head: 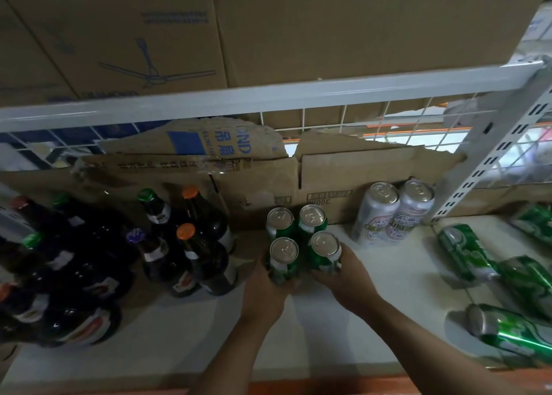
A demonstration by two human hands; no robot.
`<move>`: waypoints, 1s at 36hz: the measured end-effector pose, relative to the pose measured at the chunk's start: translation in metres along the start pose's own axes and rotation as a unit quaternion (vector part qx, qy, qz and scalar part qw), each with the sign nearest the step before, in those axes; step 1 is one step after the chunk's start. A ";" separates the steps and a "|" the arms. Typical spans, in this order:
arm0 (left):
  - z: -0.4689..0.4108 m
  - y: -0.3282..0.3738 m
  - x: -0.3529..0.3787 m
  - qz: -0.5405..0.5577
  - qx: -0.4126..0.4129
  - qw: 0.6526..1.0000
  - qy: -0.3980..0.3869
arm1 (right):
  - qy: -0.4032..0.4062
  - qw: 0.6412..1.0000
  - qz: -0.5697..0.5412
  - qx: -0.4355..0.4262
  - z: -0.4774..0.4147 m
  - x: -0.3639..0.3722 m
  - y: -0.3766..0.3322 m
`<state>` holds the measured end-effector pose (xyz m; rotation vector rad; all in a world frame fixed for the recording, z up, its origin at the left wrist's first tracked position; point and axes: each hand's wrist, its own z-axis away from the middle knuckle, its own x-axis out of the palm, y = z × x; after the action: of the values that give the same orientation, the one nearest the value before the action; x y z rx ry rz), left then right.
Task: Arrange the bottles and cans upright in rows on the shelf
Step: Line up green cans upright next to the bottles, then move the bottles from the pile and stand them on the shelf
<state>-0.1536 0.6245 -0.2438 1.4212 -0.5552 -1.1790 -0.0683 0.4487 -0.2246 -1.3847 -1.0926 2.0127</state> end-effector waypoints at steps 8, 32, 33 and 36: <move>0.001 -0.001 0.003 -0.004 -0.014 1.000 0.016 | 0.005 1.000 0.018 0.020 0.002 -0.001 0.003; 0.002 0.007 0.004 -0.038 -0.023 0.999 0.020 | -0.034 0.997 0.055 0.031 0.001 -0.001 -0.011; 0.002 0.007 0.004 -0.038 -0.025 0.999 0.021 | -0.036 0.997 0.055 0.030 0.002 -0.001 -0.012; 0.005 0.009 0.004 -0.035 -0.025 0.999 0.014 | -0.043 0.997 0.048 0.030 0.003 0.000 -0.012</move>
<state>-0.1536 0.6168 -0.2364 1.4226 -0.4565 -1.2175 -0.0715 0.4544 -0.2144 -1.3550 -1.0106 2.1734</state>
